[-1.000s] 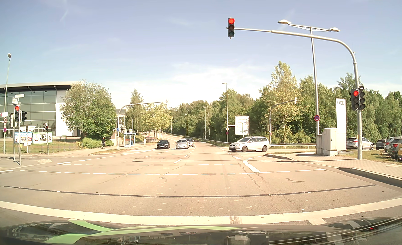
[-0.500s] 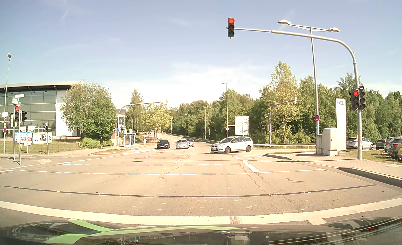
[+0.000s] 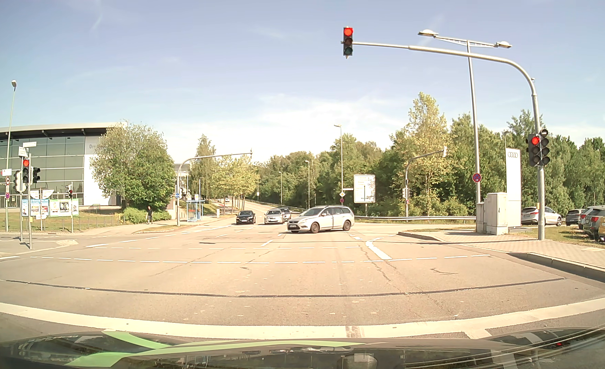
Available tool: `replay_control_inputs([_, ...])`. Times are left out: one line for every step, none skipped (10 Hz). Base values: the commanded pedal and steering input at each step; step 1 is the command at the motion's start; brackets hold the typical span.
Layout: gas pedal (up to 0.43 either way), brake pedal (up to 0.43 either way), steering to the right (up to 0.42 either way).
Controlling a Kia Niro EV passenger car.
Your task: Follow the waypoints while adhering to traffic rules and regulations
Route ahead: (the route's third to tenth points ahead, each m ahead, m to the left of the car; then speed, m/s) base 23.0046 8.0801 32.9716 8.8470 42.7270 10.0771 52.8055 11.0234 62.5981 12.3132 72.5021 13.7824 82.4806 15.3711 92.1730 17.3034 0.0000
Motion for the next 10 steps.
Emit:
replay_control_inputs([0.000,0.220,-0.005])
replay_control_inputs([0.000,0.220,-0.005])
replay_control_inputs([0.000,0.226,-0.005])
replay_control_inputs([0.000,0.220,-0.005])
replay_control_inputs([0.000,0.220,-0.005])
replay_control_inputs([0.000,0.220,-0.005])
replay_control_inputs([0.000,0.220,-0.005])
replay_control_inputs([0.000,0.220,-0.005])
replay_control_inputs([0.000,0.220,-0.005])
replay_control_inputs([0.000,0.220,-0.005])
